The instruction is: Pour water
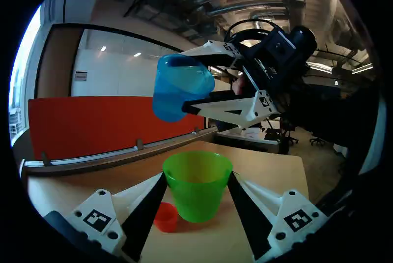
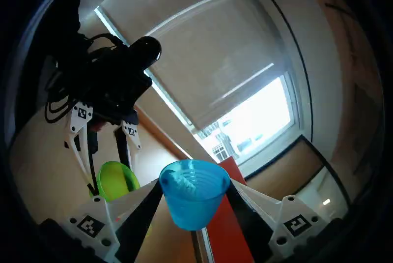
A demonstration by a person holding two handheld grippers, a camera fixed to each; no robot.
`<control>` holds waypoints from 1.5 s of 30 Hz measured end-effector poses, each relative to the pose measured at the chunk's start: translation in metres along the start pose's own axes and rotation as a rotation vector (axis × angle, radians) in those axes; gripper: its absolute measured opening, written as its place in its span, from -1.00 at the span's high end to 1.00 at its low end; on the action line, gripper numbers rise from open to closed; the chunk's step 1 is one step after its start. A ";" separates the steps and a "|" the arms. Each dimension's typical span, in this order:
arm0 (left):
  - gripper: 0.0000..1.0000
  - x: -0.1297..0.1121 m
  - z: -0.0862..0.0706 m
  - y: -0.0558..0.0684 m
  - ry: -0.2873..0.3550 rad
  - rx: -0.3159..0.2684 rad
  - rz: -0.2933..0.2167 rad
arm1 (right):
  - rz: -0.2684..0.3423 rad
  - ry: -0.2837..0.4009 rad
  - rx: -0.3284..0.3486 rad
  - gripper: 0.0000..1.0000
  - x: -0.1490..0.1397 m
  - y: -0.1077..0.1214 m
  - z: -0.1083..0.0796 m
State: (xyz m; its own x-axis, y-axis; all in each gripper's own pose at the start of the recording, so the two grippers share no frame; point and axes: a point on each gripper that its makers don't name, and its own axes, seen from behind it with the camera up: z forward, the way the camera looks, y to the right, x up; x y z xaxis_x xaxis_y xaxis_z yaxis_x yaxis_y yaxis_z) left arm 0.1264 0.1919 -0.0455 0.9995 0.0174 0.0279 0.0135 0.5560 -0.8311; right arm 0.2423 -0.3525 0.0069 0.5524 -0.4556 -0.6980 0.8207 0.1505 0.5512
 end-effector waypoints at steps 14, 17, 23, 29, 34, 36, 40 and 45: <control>-0.71 0.001 0.001 0.001 0.000 -0.003 0.000 | -0.062 -0.008 -0.012 -0.82 0.000 0.004 -0.002; -0.72 0.001 0.001 0.001 0.000 -0.002 0.001 | -0.076 -0.009 -0.015 -0.82 0.001 0.005 -0.002; -0.72 0.000 0.001 0.000 0.002 -0.001 0.001 | -0.099 -0.014 -0.021 -0.82 0.002 0.006 -0.002; -0.71 0.001 0.001 0.001 0.002 0.000 0.006 | -0.118 -0.019 -0.026 -0.82 0.001 0.007 -0.002; -0.71 0.000 0.001 0.001 0.003 0.001 0.004 | -0.128 -0.023 -0.026 -0.82 -0.001 0.007 -0.003; -0.71 -0.001 0.001 0.000 0.003 0.001 0.003 | -0.134 -0.025 -0.026 -0.82 -0.001 0.007 -0.003; -0.71 -0.001 0.001 0.001 0.002 -0.001 0.005 | -0.144 -0.028 -0.028 -0.82 -0.002 0.008 -0.002; -0.71 -0.001 0.001 0.004 0.001 -0.006 0.006 | -0.158 -0.028 -0.031 -0.82 0.000 0.008 -0.001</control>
State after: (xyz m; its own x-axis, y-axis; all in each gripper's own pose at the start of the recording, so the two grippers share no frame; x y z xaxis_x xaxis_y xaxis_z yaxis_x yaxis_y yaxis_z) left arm 0.1251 0.1950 -0.0478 0.9996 0.0201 0.0220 0.0073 0.5506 -0.8347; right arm 0.2489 -0.3498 0.0111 0.4120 -0.4999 -0.7618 0.9014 0.1018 0.4207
